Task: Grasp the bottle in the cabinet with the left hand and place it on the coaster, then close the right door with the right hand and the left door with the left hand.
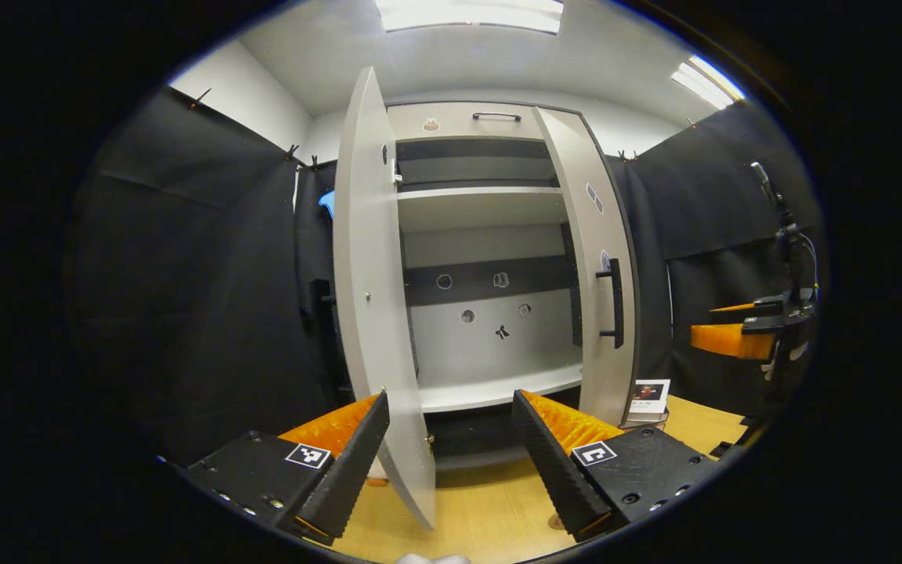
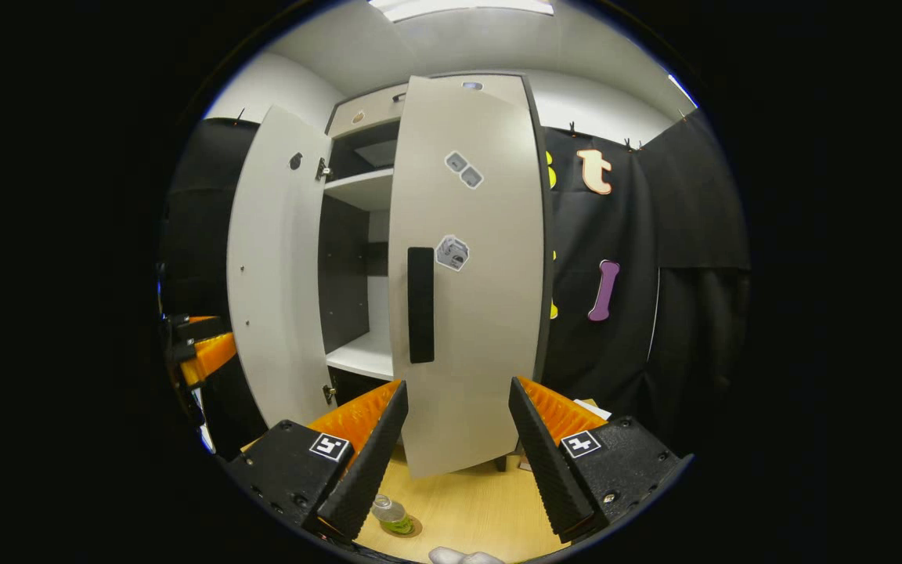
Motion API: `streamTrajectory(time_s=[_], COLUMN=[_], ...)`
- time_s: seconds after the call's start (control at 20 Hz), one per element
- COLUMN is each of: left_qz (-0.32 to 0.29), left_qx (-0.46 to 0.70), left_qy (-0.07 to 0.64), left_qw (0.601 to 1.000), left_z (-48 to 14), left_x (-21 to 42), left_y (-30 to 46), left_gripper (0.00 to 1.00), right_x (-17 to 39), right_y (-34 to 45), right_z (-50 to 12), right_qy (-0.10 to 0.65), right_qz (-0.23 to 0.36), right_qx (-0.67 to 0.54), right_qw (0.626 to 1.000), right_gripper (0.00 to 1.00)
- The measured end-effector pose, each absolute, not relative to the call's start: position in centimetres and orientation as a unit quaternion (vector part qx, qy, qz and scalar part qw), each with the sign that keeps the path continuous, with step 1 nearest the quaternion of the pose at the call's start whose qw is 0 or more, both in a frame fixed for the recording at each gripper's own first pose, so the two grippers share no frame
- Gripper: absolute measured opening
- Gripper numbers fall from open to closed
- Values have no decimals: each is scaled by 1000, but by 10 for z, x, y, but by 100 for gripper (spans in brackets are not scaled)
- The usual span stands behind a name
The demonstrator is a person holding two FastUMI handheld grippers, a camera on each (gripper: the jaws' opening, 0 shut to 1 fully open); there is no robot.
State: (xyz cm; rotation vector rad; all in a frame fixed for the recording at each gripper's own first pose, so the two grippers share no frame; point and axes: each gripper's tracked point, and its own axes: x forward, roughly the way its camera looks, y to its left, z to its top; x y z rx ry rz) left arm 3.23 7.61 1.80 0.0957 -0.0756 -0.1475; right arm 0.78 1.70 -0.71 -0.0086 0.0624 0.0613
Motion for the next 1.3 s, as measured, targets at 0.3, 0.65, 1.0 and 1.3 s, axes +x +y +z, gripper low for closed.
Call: streamTrajectory(time_s=[0.3,0.65,1.0,1.3], left_qz=[-26,36,41,28], left_qx=[70,88,47,24], left_qy=[-82,-106,-73,-64], left_qw=[994,990,995,997], left_z=[58,89,69,66], left_x=[48,71,112,114], left_y=[141,213,227,226], left_gripper=[95,96,96,91], right_x=[-17,-30,-38,-37], right_y=[10,21,16,16], right_z=[-18,-29,-29,-36], right_qy=[44,59,69,85], right_qz=[-2,-8,-19,-10], right_qx=[-14,-24,-33,-26], right_qw=[999,998,997,996], right_gripper=[81,81,81,81])
